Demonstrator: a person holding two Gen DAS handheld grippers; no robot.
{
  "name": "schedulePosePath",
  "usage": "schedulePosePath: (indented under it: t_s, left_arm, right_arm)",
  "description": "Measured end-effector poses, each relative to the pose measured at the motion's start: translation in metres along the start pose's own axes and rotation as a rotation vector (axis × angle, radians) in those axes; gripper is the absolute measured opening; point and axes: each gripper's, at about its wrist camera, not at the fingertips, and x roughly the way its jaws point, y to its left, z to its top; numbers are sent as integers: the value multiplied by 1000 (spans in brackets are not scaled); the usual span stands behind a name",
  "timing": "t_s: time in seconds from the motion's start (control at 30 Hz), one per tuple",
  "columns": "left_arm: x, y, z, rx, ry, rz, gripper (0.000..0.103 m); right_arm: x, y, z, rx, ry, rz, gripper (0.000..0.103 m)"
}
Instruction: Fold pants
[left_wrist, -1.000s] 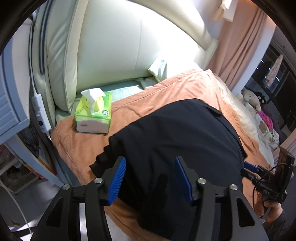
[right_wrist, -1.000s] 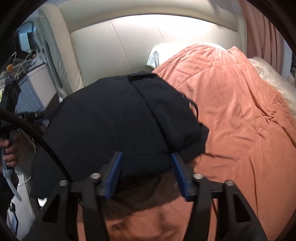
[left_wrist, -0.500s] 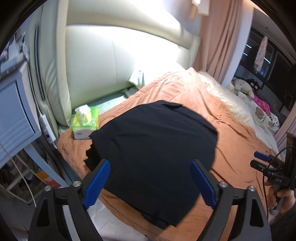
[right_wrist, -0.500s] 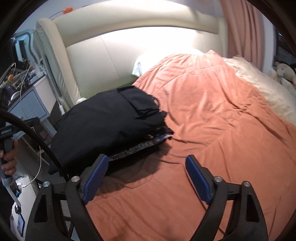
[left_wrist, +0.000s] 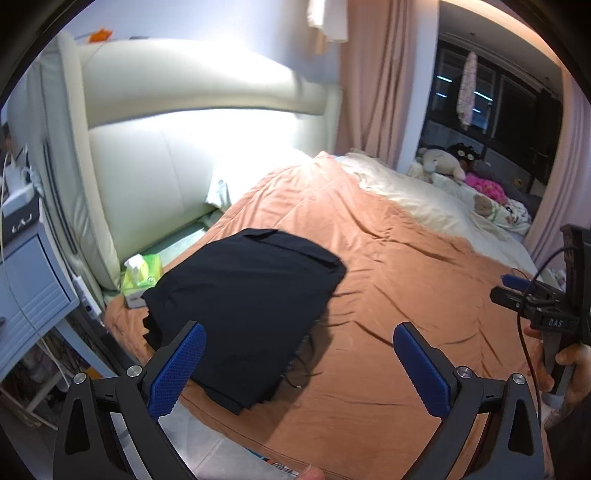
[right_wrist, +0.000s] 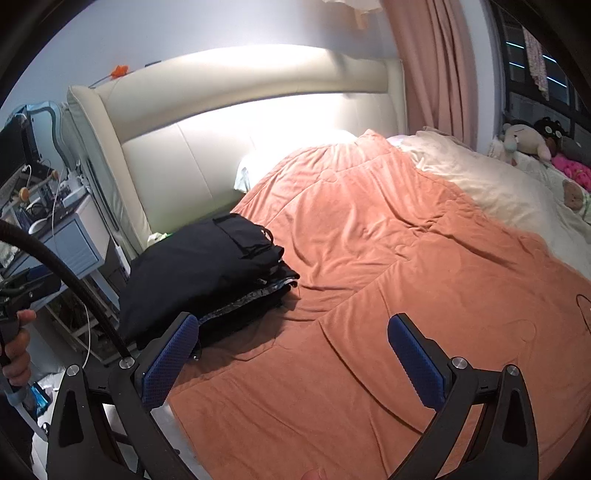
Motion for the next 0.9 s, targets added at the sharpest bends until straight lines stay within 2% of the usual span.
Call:
schedulePosePath:
  t_s: [0.47,0.9]
  left_arm:
    - [-57,-61,-16,51,-44,-65,103]
    - [-129,-107,-56,120,-108,-148,103]
  right_arm:
    - [-111,-2,-47,15,-82,-49,103]
    - [-217,8,-122,70,-148,-133,103]
